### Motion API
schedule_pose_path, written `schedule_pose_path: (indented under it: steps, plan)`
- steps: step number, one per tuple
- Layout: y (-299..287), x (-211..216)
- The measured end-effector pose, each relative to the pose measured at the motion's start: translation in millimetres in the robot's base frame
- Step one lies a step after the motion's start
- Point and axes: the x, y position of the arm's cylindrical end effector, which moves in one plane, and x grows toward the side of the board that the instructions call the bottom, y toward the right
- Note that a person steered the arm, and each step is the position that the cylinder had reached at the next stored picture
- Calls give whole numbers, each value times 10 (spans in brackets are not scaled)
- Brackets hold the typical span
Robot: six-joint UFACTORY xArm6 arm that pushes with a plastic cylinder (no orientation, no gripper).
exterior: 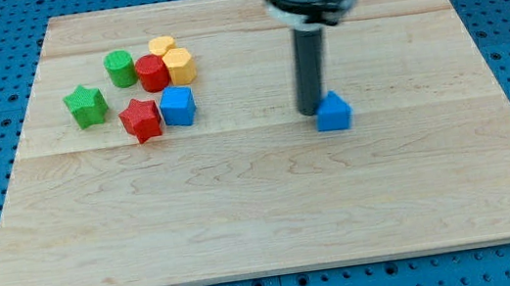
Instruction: Move the blue triangle towards the bottom right of the board
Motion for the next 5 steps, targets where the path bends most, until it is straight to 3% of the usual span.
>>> schedule_pose_path:
  steps: [1,3,4,5]
  plan:
    - [241,-100]
    - [702,820]
    - [297,572]
    - [-27,932]
